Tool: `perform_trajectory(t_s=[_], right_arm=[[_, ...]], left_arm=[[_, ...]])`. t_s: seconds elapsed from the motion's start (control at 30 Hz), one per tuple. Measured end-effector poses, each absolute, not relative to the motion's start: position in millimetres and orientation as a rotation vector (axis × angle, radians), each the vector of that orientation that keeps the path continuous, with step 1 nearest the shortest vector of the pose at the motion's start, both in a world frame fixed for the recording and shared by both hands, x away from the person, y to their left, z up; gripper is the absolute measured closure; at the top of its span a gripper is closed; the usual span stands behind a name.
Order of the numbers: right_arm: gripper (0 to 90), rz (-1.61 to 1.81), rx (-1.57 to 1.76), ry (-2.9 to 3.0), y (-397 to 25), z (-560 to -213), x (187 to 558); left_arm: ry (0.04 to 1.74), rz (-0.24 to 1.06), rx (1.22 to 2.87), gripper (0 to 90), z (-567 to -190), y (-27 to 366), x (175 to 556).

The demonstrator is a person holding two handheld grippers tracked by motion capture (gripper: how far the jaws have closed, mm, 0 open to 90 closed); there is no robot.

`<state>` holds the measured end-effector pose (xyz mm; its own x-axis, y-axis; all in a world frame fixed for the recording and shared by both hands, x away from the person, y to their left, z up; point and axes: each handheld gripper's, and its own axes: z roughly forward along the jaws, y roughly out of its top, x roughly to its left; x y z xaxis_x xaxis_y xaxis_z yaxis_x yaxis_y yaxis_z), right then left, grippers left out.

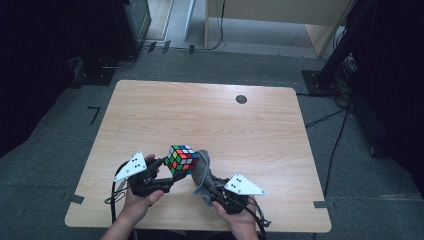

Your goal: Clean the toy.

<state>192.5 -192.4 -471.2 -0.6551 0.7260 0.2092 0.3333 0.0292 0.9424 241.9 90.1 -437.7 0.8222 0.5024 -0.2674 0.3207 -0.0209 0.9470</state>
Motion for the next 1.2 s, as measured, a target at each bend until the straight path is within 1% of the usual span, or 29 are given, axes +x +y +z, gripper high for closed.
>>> perform_trajectory(t_s=[0.1,0.23,0.4,0.6,0.7,1.07,1.2], right_arm=[[73.9,1.605,1.113,1.931,-206,-468,196],[73.8,1.512,1.150,1.871,-222,-466,199],[73.6,1.439,1.179,1.819,-239,-465,203],[73.5,1.414,1.210,1.817,-243,-469,205],[73.5,1.410,1.197,1.827,-241,-470,205],[73.5,1.403,1.196,1.841,-237,-473,206],[73.6,1.404,1.195,1.838,-238,-473,206]], left_arm=[[0.705,0.193,1.640,34.0,-439,95,247],[0.778,0.276,1.707,34.0,-444,96,253],[0.908,0.356,1.779,34.0,-456,96,264],[1.035,0.425,1.878,33.9,-479,101,279],[1.095,0.436,1.911,34.0,-488,103,286],[1.126,0.515,2.033,33.7,-507,92,293],[1.118,0.531,2.035,33.5,-508,89,292]])
